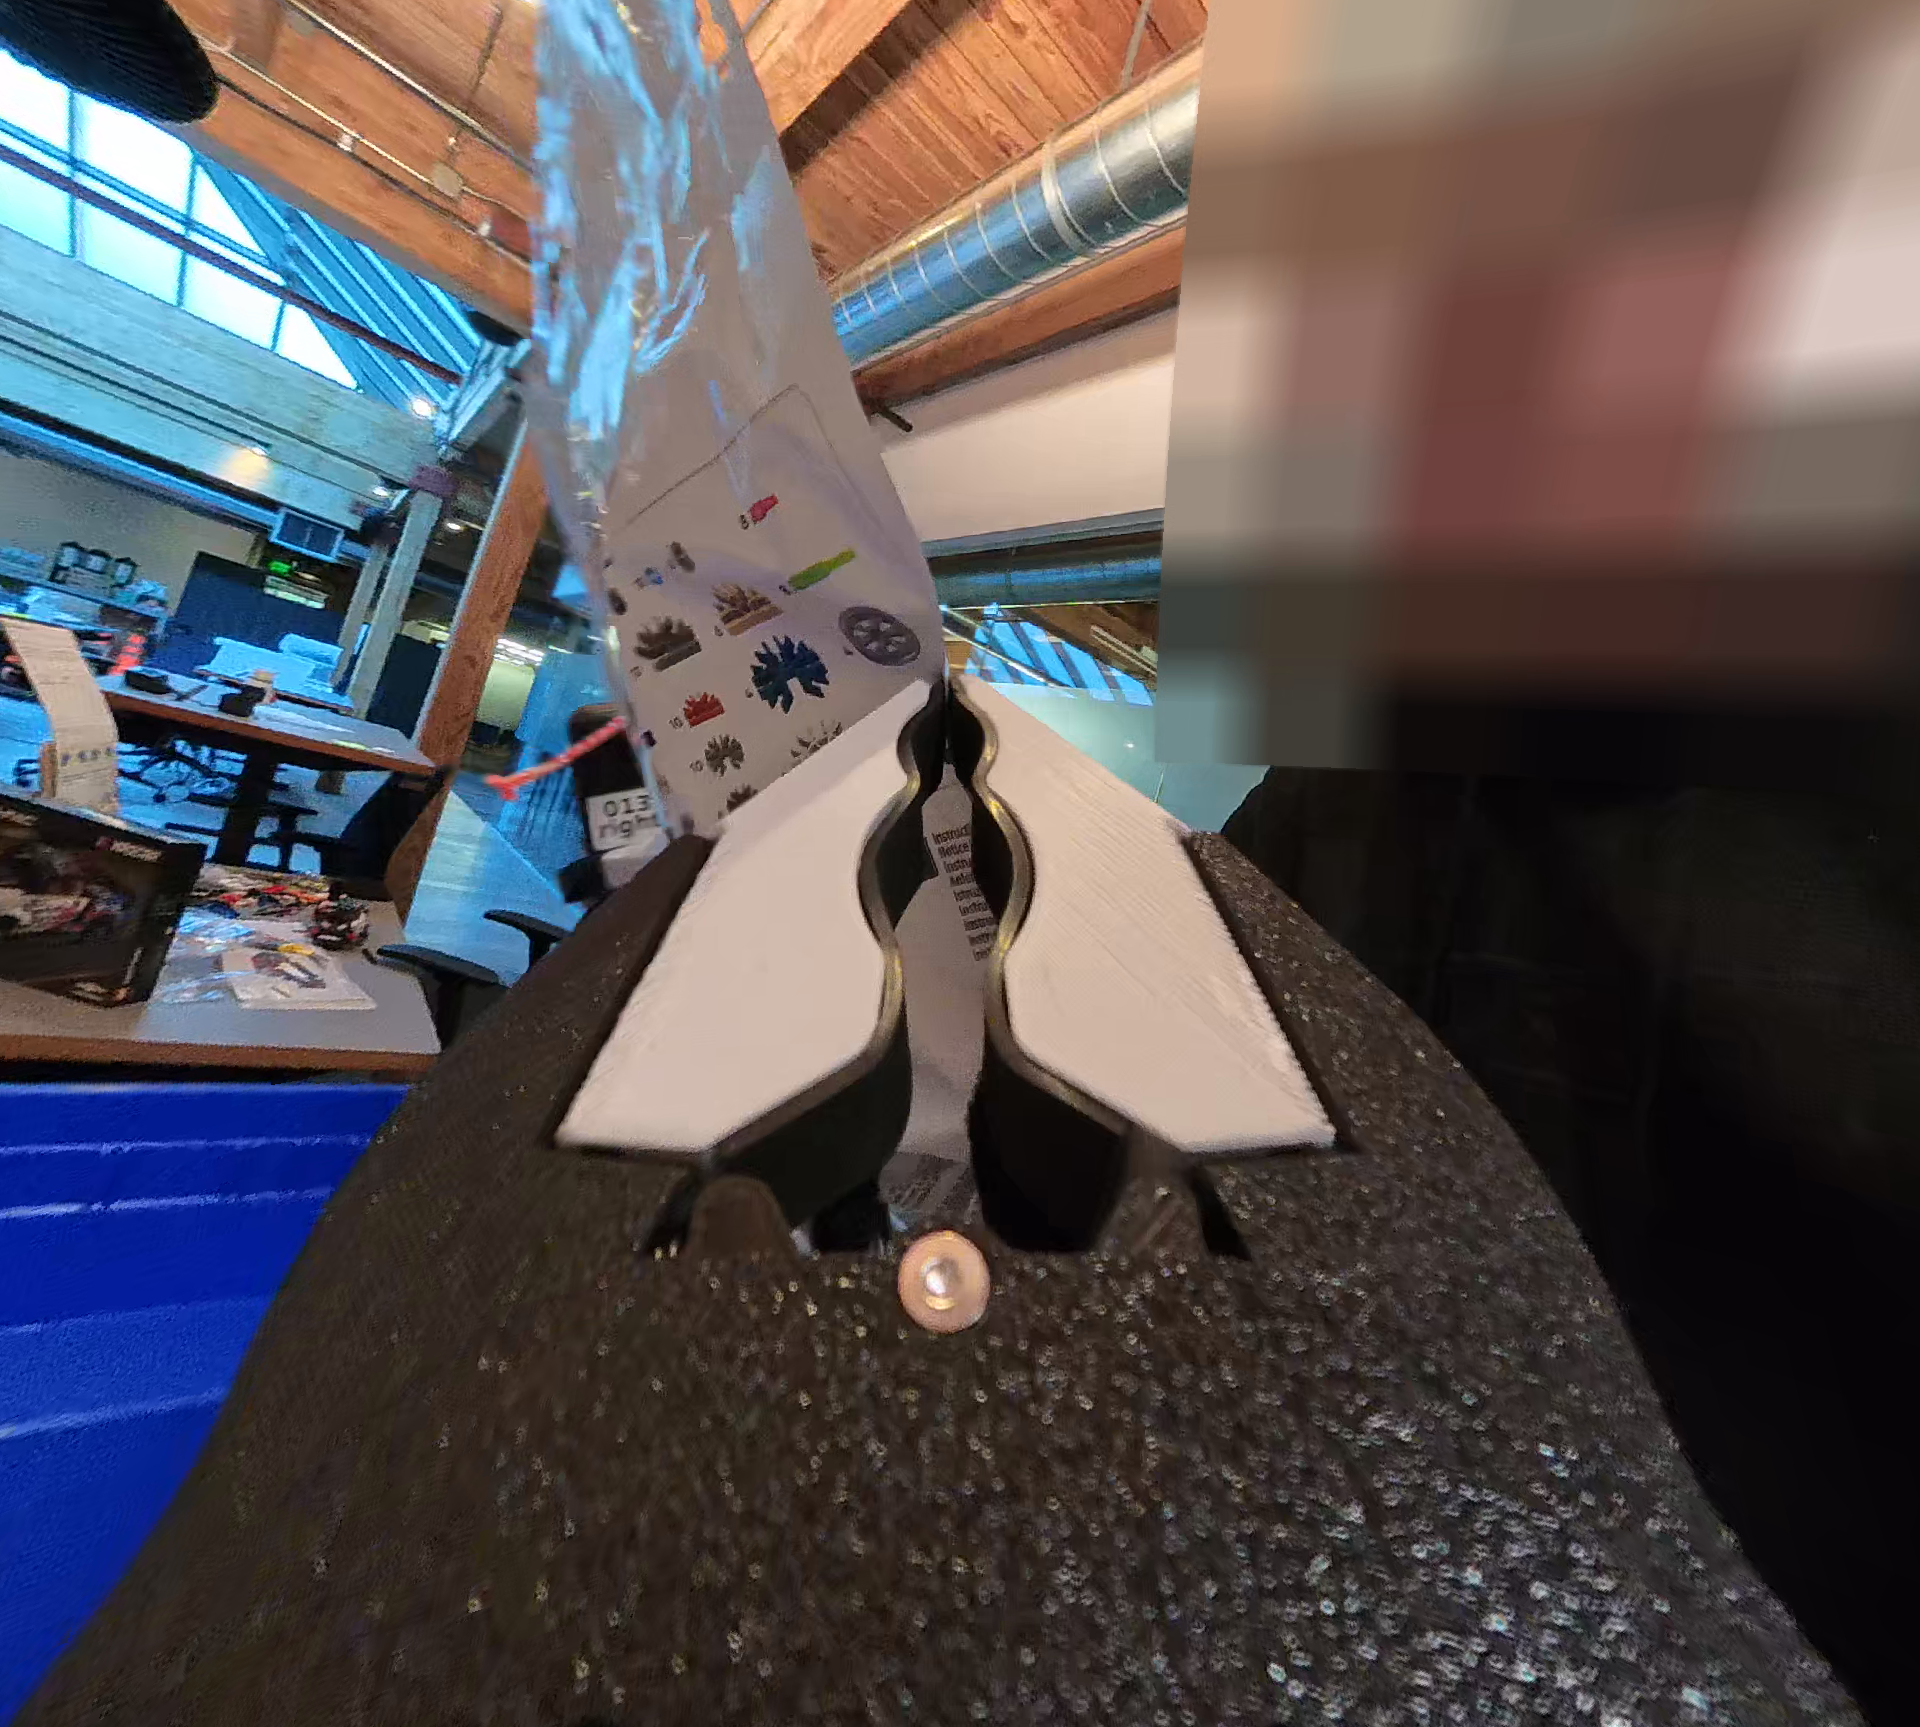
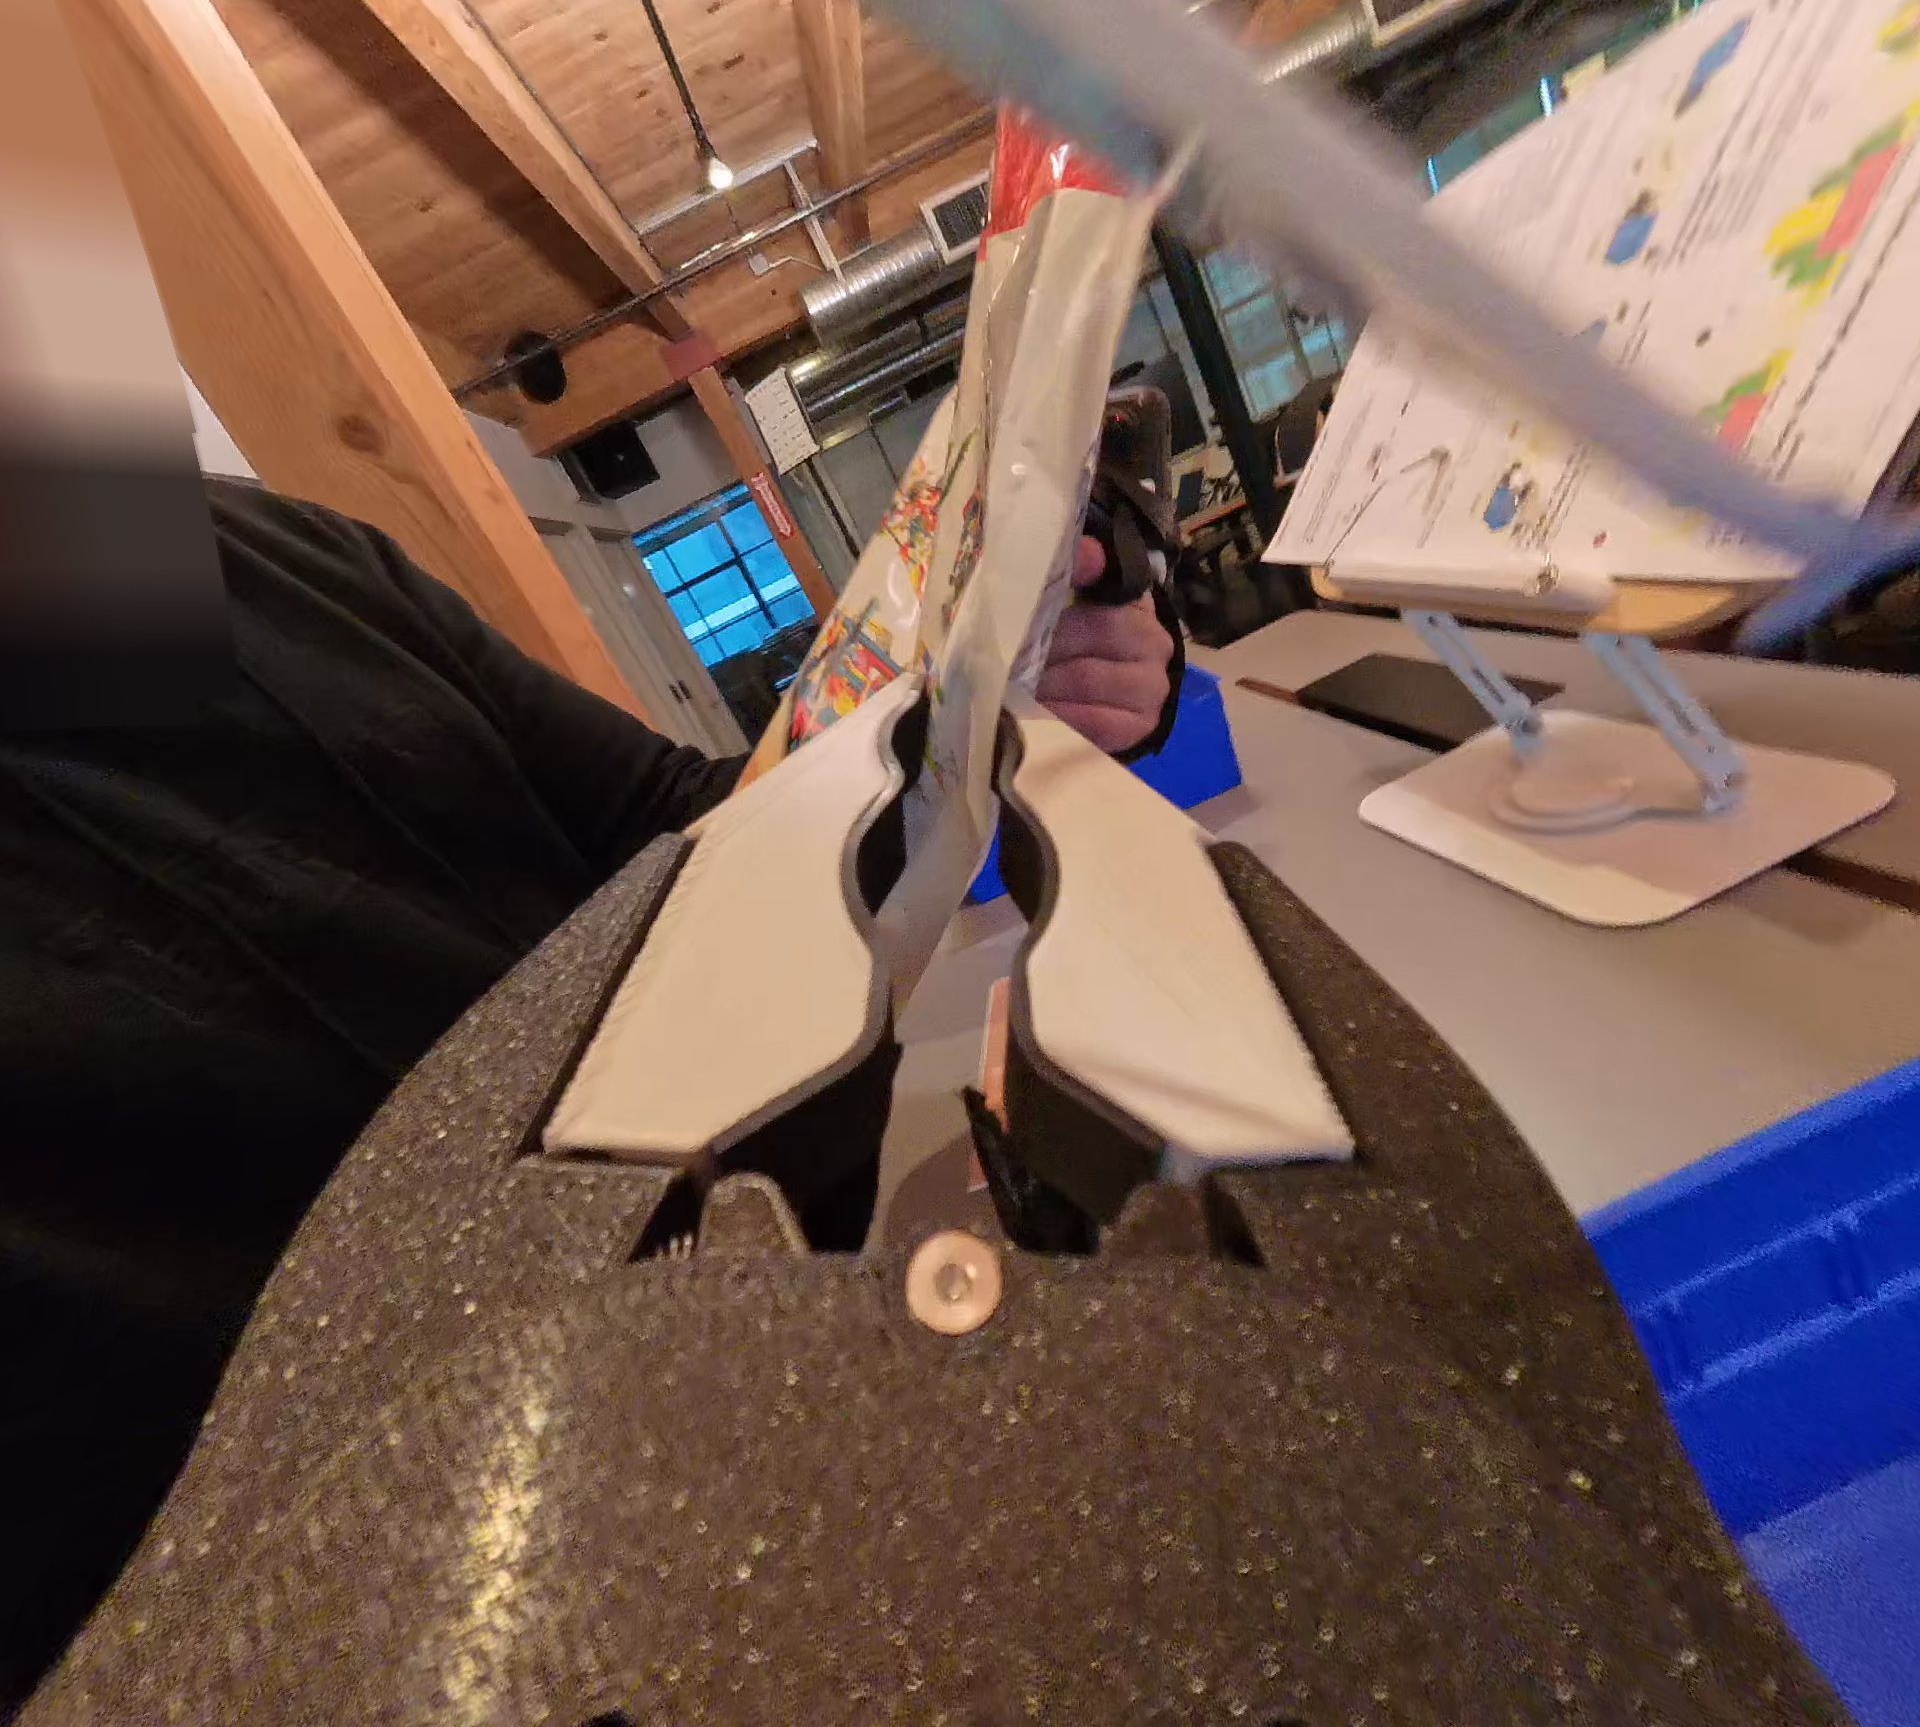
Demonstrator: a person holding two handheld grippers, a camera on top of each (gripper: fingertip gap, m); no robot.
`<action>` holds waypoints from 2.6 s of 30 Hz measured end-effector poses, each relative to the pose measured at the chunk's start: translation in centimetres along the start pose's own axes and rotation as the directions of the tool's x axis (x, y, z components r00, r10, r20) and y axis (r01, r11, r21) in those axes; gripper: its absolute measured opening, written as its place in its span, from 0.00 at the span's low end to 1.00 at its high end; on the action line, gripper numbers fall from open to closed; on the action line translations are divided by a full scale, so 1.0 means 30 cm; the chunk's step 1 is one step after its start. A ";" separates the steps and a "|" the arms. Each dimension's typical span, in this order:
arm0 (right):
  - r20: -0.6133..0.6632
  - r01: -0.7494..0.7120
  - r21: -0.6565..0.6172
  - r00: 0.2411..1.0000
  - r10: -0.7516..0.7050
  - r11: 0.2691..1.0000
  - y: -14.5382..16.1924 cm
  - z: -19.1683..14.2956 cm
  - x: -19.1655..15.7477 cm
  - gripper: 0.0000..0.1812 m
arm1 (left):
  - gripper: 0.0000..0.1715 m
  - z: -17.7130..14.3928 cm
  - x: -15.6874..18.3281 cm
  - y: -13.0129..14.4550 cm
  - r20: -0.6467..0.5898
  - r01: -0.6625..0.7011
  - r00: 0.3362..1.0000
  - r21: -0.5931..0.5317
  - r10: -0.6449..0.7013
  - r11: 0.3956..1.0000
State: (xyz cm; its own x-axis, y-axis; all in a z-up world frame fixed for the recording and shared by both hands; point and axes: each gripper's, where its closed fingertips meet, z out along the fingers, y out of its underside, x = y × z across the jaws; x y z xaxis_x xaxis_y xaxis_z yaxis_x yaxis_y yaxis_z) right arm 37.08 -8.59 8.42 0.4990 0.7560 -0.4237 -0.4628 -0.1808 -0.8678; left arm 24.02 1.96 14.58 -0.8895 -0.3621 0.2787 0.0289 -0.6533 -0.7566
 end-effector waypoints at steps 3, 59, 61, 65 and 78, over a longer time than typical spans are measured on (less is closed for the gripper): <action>-0.052 0.076 0.020 0.996 -0.075 0.997 -0.012 0.027 -0.006 0.00 | 0.00 -0.061 -0.034 -0.027 0.106 -0.017 0.994 0.006 0.016 1.000; -0.038 -0.075 -0.073 0.997 0.072 0.994 0.176 0.142 0.001 0.26 | 0.00 -0.308 0.064 0.132 0.555 0.087 0.823 0.094 -0.125 0.992; -0.026 -0.087 -0.101 0.996 0.085 0.991 0.220 0.165 -0.010 0.25 | 0.00 -0.333 0.080 0.126 0.517 0.132 0.830 0.187 -0.212 0.973; 0.027 -0.112 -0.115 0.993 0.116 0.987 0.271 0.208 -0.044 0.14 | 0.00 -0.390 0.103 0.135 0.486 0.145 0.829 0.292 -0.277 0.946; -0.244 0.007 -0.034 0.970 -0.015 0.999 0.221 0.192 -0.005 0.00 | 0.00 -0.450 0.077 0.201 0.758 0.033 0.652 -0.038 0.007 0.999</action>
State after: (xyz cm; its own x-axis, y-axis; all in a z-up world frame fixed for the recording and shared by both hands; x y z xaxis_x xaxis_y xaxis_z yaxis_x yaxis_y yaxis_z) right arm 29.71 -6.28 4.22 0.6696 0.5820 -0.4614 -0.4346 -0.1967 -0.8789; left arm 15.99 6.17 2.67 -0.2343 -0.7450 0.6246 -0.0180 -0.6391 -0.7689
